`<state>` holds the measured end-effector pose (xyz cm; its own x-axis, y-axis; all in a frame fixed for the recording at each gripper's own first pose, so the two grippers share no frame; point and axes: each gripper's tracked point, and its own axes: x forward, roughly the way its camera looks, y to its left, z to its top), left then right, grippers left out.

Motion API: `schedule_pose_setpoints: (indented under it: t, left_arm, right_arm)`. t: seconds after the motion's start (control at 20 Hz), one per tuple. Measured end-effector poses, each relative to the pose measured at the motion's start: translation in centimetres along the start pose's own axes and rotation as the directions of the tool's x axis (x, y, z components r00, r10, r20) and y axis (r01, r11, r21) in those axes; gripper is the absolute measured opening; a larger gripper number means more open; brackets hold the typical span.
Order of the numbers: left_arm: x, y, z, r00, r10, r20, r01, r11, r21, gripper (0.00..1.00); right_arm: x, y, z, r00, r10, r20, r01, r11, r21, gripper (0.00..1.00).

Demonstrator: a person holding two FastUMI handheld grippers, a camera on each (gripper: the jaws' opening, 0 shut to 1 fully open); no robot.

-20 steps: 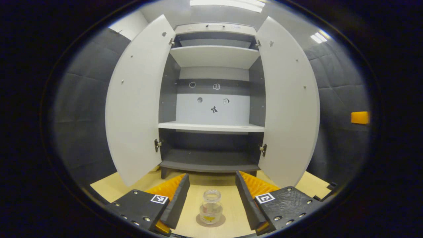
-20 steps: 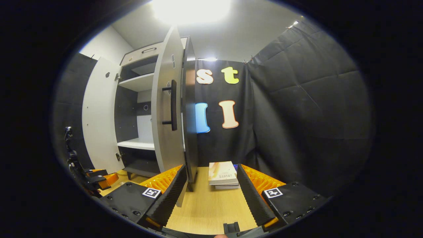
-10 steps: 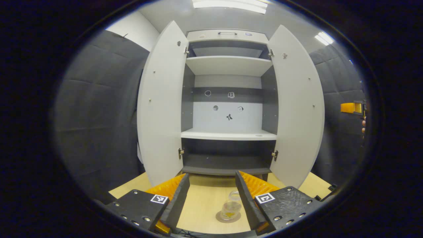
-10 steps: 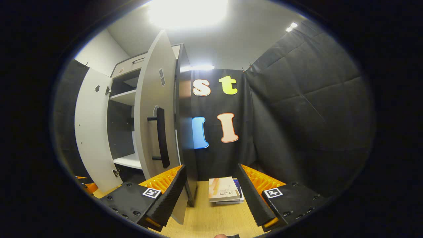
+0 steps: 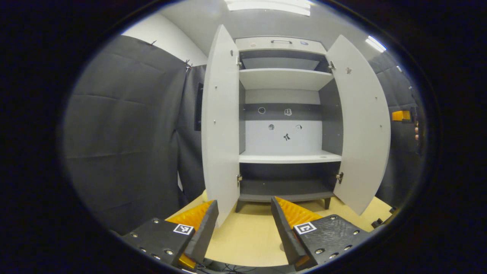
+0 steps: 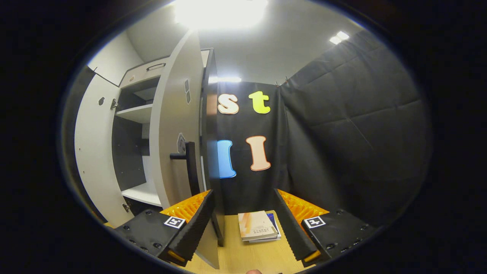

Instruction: Grasp the bottle in the cabinet with the left hand and place it on the coaster, then close the right door with the right hand and the left door with the left hand.

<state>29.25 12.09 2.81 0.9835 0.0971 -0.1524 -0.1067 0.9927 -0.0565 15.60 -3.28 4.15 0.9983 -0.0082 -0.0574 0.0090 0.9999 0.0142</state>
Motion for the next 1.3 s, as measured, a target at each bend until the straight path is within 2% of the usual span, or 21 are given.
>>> schedule_pose_setpoints:
  t: [0.3,0.35,0.6,0.65,0.75,0.8,0.9,1.05,1.1,1.15,1.2,1.3]
  left_arm:
    - [0.6,5.2,-0.3,1.0,0.028,-0.011,-0.029,1.0,-0.008,0.81]
    - [0.9,6.2,-0.1,0.999,0.036,-0.006,-0.036,0.999,-0.014,0.81]
    - [2.6,9.9,0.7,0.999,0.042,0.016,-0.041,0.998,-0.042,0.81]
    - [2.8,10.5,0.6,0.999,0.041,0.018,-0.041,0.998,-0.04,0.81]
    - [3.5,11.5,0.5,0.999,0.039,0.017,-0.039,0.999,-0.034,0.81]
    - [3.8,11.8,0.3,0.999,0.037,0.016,-0.036,0.999,-0.032,0.81]
    - [4.3,12.3,0.1,1.0,0.028,0.012,-0.027,0.999,-0.032,0.81]
    - [4.9,13.1,-0.4,1.0,0.013,0.006,-0.013,1.0,-0.023,0.81]
    - [5.2,13.4,-0.4,1.0,0.012,0.004,-0.012,1.0,-0.022,0.81]
    - [5.4,13.7,-0.3,1.0,0.01,0.004,-0.009,1.0,-0.026,0.81]
    - [5.6,14.0,-0.3,1.0,0.007,0.005,-0.007,0.999,-0.031,0.81]
    - [5.6,14.8,-0.2,1.0,0.006,0.009,-0.005,0.999,-0.036,0.81]
  right_arm:
    - [0.3,1.6,0.2,0.998,-0.07,0.005,0.07,0.993,-0.098,0.95]
    - [0.1,2.0,0.3,0.997,-0.074,0.003,0.074,0.992,-0.102,0.92]
    - [-0.5,2.5,0.2,0.992,-0.128,0.0,0.127,0.988,-0.083,0.95]
    - [-0.6,2.9,0.2,0.992,-0.129,-0.001,0.129,0.989,-0.076,0.92]
    - [-0.8,4.0,0.1,0.993,-0.12,-0.004,0.12,0.991,-0.066,0.92]
    - [-0.9,4.6,0.2,0.993,-0.116,-0.002,0.115,0.991,-0.067,0.95]
    - [-1.2,5.9,0.1,0.994,-0.11,0.003,0.11,0.992,-0.066,0.92]
    - [-1.3,8.2,0.0,0.996,-0.085,0.004,0.085,0.995,-0.045,0.92]
    - [-1.4,8.7,-0.1,0.997,-0.08,0.004,0.08,0.996,-0.039,0.95]
    - [-1.5,9.2,-0.1,0.997,-0.078,0.004,0.079,0.996,-0.036,0.92]
    - [-1.5,9.7,-0.2,0.997,-0.08,0.003,0.08,0.996,-0.031,0.95]
    - [-1.5,10.6,-0.3,0.997,-0.074,-0.001,0.074,0.997,-0.025,0.92]
